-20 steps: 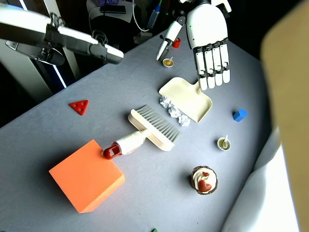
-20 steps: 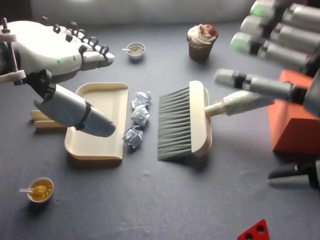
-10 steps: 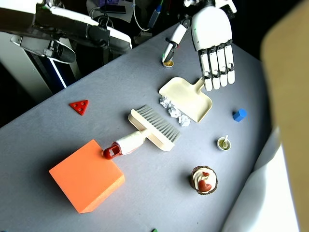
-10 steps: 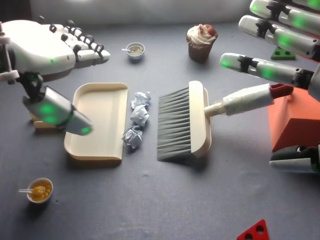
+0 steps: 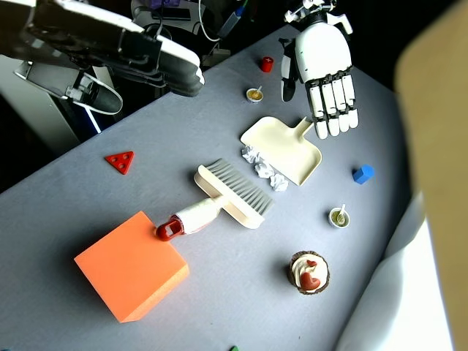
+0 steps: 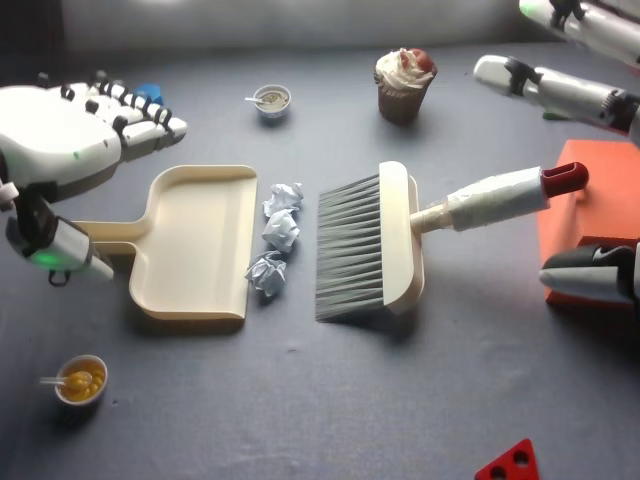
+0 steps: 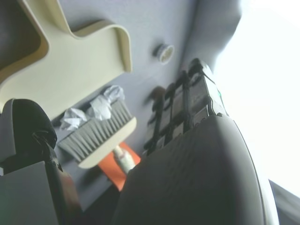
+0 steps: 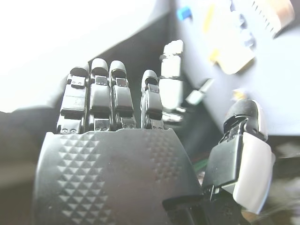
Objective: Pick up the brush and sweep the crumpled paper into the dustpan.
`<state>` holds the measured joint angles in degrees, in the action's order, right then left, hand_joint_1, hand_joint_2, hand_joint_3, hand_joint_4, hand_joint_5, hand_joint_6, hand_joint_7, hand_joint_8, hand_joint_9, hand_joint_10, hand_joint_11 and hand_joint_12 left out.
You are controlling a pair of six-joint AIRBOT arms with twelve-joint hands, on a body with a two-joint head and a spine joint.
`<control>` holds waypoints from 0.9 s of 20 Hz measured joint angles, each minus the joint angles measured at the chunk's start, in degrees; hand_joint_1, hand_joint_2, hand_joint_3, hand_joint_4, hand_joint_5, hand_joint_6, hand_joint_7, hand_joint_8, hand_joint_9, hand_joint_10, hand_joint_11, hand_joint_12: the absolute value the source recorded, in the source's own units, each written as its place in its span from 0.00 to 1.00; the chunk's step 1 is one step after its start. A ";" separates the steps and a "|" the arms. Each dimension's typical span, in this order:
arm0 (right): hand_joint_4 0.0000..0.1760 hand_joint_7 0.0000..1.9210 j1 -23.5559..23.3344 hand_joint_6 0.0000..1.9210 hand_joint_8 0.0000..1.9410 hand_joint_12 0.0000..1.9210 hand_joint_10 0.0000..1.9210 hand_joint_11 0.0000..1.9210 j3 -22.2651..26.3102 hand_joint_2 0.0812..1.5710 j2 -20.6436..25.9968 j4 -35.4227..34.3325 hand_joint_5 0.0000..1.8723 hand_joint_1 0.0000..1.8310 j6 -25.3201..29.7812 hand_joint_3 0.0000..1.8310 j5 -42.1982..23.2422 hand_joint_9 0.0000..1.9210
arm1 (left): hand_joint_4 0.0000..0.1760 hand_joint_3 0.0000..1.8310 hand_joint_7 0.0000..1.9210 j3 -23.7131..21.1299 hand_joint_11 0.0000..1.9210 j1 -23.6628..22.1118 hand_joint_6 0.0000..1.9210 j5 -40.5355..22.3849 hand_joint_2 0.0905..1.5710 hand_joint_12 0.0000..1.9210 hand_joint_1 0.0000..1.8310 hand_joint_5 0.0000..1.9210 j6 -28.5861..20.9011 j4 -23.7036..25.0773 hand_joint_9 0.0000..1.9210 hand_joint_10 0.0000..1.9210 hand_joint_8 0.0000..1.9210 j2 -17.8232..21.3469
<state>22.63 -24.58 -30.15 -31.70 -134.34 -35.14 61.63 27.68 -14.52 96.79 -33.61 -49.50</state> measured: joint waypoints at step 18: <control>0.00 0.07 -1.64 0.00 0.00 0.01 0.00 0.06 3.87 0.58 -9.09 -25.68 0.06 0.00 -34.10 0.01 -13.09 0.07 | 0.22 0.00 0.08 1.66 0.06 8.72 0.00 -13.46 0.59 0.02 0.42 0.14 15.78 -25.53 0.06 0.01 0.01 -5.40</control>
<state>20.99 -20.71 -39.24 -57.39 -168.44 -48.23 63.29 36.40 -27.99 112.57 -59.13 -54.89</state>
